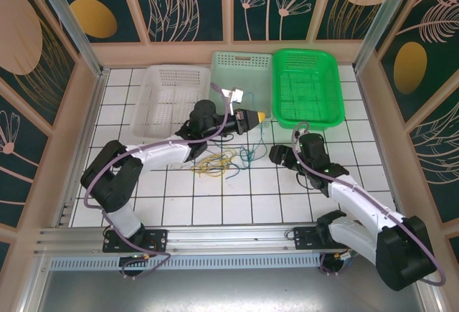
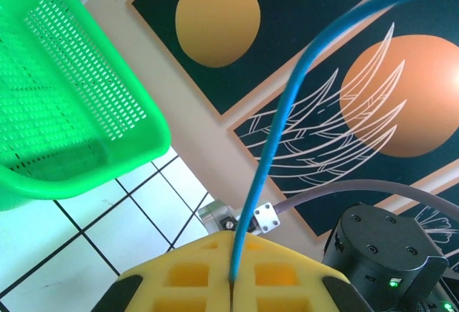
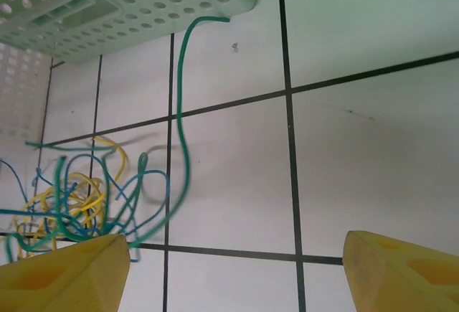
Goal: Untangle the cables
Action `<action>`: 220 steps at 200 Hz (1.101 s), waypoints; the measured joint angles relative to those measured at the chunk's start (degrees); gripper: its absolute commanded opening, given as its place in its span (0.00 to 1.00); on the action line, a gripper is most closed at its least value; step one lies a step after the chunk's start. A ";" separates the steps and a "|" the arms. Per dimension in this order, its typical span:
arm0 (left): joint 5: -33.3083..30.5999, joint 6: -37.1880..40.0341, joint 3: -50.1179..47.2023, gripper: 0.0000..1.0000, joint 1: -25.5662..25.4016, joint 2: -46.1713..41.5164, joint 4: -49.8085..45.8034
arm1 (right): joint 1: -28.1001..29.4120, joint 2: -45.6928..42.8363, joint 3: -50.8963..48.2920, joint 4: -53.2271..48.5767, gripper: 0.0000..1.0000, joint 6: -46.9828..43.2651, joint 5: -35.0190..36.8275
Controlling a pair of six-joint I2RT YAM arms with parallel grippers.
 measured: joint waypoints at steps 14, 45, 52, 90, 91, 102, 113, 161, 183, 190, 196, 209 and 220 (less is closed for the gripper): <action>0.00 -0.22 0.00 0.16 -0.22 0.52 0.72 | -1.53 -0.02 -1.36 1.25 0.76 2.32 -2.16; -0.04 -0.39 0.00 0.22 -1.07 0.87 1.20 | -3.26 4.39 -2.89 4.50 0.73 7.17 -6.23; -0.02 -0.37 0.00 0.22 -1.40 0.87 1.22 | -3.26 5.92 -2.91 5.11 0.72 7.72 -6.82; 0.22 0.33 -0.68 0.63 -2.21 0.83 1.77 | -3.26 13.70 -2.05 6.54 0.70 8.79 -8.15; 0.15 0.24 -0.70 0.65 -2.21 0.83 1.77 | -3.26 13.81 -1.99 6.47 0.70 8.81 -8.15; 0.70 1.44 -0.83 0.80 -2.21 0.72 0.96 | -3.32 14.67 -1.29 6.03 0.70 8.63 -7.65; 0.79 3.15 -0.83 0.93 -2.21 0.15 -1.44 | -3.72 14.53 -0.74 5.53 0.70 8.44 -7.06; -12.11 22.01 -0.70 0.98 -2.47 -11.54 -26.29 | -7.19 10.64 -0.15 2.36 0.70 6.32 -4.59; -18.27 29.51 -1.44 0.99 -2.47 -17.42 -33.18 | -8.24 9.53 -0.15 0.61 0.70 5.20 -3.93; -19.85 31.58 -2.40 0.99 -2.45 -19.06 -34.77 | -8.52 9.14 -0.13 0.07 0.70 4.94 -3.78; -20.72 32.92 -3.30 0.98 -2.45 -20.00 -36.02 | -8.79 8.76 -0.11 -0.44 0.70 4.63 -3.52; -21.46 35.32 -5.60 0.95 -2.47 -20.81 -38.40 | -9.33 8.11 0.09 -1.60 0.70 3.98 -2.99; -21.09 37.22 -7.78 0.92 -2.47 -20.59 -39.67 | -9.75 7.78 0.37 -2.32 0.70 3.63 -2.89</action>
